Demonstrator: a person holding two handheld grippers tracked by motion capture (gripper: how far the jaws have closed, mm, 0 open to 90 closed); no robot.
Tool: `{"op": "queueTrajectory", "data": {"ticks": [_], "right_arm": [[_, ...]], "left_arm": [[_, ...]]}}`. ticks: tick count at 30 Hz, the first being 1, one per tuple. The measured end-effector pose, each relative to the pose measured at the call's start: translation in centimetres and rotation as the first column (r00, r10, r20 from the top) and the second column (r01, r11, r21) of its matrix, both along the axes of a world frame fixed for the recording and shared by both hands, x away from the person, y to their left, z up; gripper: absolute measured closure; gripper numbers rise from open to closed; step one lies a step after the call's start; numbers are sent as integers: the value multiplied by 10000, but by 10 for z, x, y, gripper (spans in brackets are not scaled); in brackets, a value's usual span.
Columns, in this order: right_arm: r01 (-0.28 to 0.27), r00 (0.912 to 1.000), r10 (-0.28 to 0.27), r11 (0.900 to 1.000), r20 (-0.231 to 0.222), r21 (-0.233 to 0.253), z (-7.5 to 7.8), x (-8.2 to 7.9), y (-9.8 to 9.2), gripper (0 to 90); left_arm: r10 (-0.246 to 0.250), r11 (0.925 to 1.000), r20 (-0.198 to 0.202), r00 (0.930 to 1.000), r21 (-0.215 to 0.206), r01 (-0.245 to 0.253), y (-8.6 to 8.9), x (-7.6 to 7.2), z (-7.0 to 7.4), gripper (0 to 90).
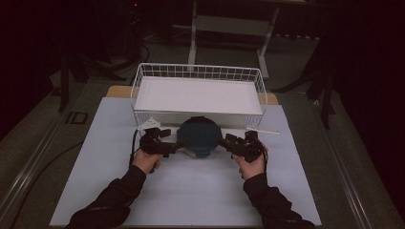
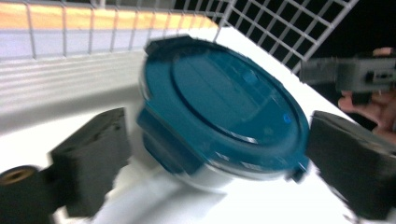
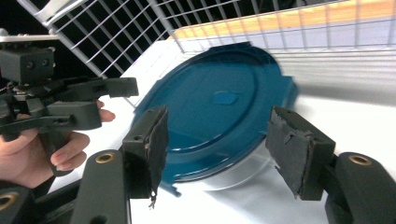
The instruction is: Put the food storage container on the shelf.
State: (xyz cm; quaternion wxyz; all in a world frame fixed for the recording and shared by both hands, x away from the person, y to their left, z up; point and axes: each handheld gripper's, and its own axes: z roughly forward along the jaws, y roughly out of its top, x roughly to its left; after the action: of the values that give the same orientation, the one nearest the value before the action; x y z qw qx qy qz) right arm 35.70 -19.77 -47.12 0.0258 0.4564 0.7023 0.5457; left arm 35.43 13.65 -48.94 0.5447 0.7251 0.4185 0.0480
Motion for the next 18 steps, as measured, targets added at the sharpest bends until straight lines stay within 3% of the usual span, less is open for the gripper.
{"op": "queueTrajectory", "data": {"ticks": [7, 11, 18], "right_arm": [[-713, 9974, 713, 9975, -127, -9, 0, -13, 9, 360], [-833, 9965, 834, 9962, 31, -241, 1, -25, 15, 353], [-1177, 9930, 1176, 9922, -47, -407, -3, -39, 25, 351]], "left_arm": [[-253, 9997, -10, 9997, 72, 253, 5, -25, 11, 14], [-484, 9986, 65, 9988, 205, 482, 7, -41, 17, 14], [-637, 9974, 414, 9971, 358, 623, 11, -68, 23, 13]]}}
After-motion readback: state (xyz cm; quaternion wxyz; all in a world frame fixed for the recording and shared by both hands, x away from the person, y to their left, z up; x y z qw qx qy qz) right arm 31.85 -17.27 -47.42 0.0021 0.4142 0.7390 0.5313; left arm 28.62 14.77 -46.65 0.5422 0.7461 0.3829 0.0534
